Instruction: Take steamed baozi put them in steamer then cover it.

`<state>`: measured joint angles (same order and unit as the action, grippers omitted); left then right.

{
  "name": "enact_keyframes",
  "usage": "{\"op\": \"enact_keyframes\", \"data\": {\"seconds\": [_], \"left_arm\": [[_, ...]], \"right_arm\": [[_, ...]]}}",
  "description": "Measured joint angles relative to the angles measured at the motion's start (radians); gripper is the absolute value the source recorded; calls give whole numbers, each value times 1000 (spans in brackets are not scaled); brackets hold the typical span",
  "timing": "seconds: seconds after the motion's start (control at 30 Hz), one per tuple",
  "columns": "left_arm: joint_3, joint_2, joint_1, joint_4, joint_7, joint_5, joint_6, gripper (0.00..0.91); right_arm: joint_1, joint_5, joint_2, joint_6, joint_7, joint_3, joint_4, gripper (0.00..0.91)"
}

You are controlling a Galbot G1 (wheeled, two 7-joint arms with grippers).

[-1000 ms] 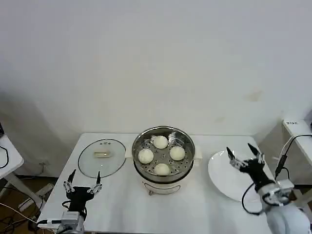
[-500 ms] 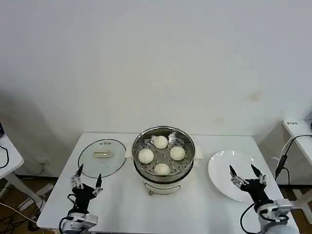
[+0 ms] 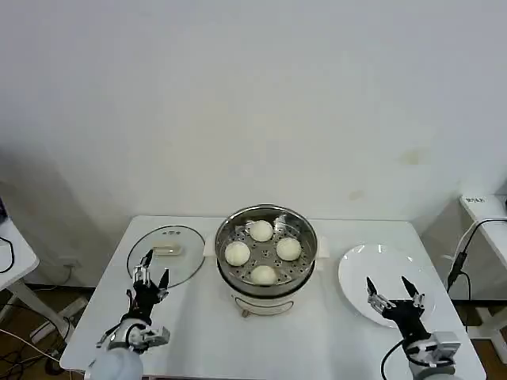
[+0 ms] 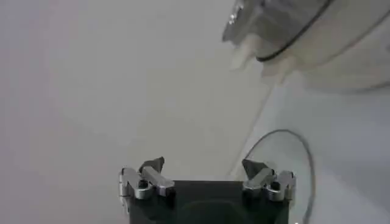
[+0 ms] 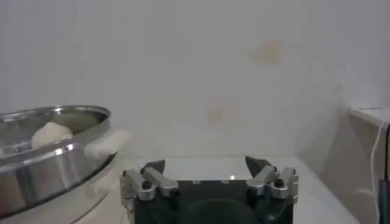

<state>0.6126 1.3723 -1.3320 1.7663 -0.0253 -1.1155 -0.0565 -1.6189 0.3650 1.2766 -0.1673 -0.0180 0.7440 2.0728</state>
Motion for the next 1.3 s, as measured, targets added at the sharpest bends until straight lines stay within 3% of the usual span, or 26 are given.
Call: {"op": "enact_keyframes", "data": {"seconds": [0.47,1.3], "left_arm": [[-17,-31,195,-230,-31,-142,7,907],[-57,-42,415,-511,3,-241,-1,907]], "right_arm": [[10,-76,32,36,15,15,-27,907],[16,-108,48,56,8,45,-66,907]]}}
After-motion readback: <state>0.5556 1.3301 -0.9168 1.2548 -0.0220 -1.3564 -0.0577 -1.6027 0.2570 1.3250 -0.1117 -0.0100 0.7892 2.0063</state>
